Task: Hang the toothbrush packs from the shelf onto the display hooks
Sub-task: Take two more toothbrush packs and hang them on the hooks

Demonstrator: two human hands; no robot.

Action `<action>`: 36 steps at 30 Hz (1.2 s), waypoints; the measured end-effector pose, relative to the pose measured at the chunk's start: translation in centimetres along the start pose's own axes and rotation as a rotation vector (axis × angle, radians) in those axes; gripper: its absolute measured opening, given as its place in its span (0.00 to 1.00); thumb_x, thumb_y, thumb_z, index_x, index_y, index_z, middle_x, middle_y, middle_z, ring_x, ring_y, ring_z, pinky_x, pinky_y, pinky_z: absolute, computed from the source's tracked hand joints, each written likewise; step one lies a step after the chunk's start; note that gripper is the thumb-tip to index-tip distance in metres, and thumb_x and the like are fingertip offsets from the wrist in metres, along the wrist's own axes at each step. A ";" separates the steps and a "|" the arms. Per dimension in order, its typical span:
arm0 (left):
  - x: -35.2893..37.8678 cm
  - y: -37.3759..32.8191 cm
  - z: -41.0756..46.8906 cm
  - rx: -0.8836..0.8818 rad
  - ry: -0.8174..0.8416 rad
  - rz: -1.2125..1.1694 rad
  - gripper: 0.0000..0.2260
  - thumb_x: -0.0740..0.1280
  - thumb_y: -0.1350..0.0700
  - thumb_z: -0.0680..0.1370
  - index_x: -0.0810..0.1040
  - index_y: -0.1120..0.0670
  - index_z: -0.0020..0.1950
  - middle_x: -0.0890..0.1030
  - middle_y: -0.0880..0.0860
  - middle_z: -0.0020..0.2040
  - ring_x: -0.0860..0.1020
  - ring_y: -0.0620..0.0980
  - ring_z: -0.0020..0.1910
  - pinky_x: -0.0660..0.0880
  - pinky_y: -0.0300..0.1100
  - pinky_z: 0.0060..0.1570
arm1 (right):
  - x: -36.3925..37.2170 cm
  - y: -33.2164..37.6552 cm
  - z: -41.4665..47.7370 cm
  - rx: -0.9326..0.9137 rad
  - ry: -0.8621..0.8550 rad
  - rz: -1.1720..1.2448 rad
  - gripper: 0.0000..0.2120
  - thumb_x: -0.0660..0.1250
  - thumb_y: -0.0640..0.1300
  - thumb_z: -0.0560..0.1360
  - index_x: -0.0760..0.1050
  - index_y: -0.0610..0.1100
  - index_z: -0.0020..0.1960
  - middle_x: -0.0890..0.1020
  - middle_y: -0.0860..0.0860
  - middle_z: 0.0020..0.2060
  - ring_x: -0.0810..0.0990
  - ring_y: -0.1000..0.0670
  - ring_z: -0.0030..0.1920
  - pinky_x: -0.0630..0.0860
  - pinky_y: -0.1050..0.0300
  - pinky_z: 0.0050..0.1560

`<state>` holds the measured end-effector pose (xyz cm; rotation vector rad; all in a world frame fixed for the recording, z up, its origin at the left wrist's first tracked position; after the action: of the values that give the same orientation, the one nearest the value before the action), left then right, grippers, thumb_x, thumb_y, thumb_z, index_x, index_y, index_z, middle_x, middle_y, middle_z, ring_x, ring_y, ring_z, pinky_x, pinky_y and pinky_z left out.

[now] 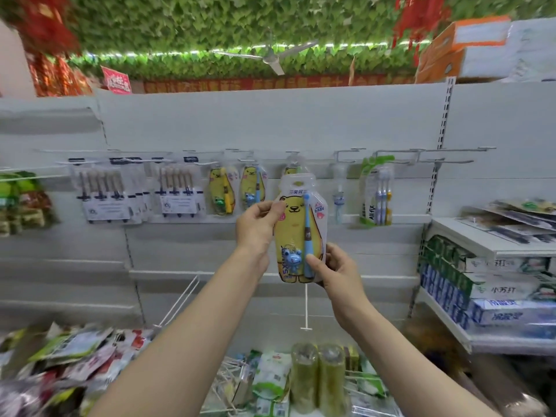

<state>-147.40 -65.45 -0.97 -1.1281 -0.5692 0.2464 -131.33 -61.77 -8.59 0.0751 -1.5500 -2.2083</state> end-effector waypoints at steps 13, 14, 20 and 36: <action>-8.7 -1.6 8.9 -0.037 -0.108 0.021 0.08 0.72 0.56 0.77 0.80 0.57 0.53 0.83 0.52 0.45 0.80 0.47 0.41 0.77 0.39 0.39 | 10.3 -2.9 7.5 0.046 0.106 -0.039 0.11 0.72 0.40 0.76 0.80 0.46 0.58 0.87 0.47 0.45 0.86 0.47 0.47 0.83 0.55 0.45; -8.9 -1.6 9.8 -0.034 -0.107 0.025 0.08 0.71 0.56 0.77 0.80 0.58 0.54 0.83 0.52 0.44 0.80 0.46 0.39 0.76 0.37 0.36 | 10.7 -3.2 8.3 0.041 0.108 -0.031 0.10 0.72 0.40 0.76 0.80 0.46 0.57 0.87 0.46 0.45 0.86 0.47 0.47 0.83 0.55 0.45; -9.2 -1.1 15.2 -0.057 -0.119 0.058 0.05 0.72 0.56 0.77 0.80 0.56 0.50 0.83 0.51 0.40 0.79 0.46 0.34 0.72 0.36 0.27 | 11.9 -4.4 13.1 0.035 0.097 -0.035 0.09 0.73 0.42 0.75 0.81 0.46 0.55 0.86 0.43 0.46 0.86 0.43 0.49 0.83 0.53 0.47; -9.6 -0.4 20.1 0.101 -0.055 0.010 0.06 0.71 0.57 0.77 0.81 0.59 0.51 0.83 0.49 0.38 0.80 0.40 0.31 0.74 0.32 0.28 | 13.4 -7.7 19.4 -0.037 0.146 0.002 0.13 0.73 0.40 0.75 0.81 0.42 0.59 0.87 0.47 0.48 0.85 0.47 0.51 0.82 0.55 0.48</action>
<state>-166.38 -54.31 2.61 -1.0294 -0.5936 0.3122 -151.54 -47.66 -5.67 0.2186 -1.4288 -2.1774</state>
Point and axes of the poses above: each hand's wrist, its own z-axis towards the middle knuckle, its own x-axis out of the palm, y = z × x, the point moved 8 cm from there along z, towards the middle knuckle
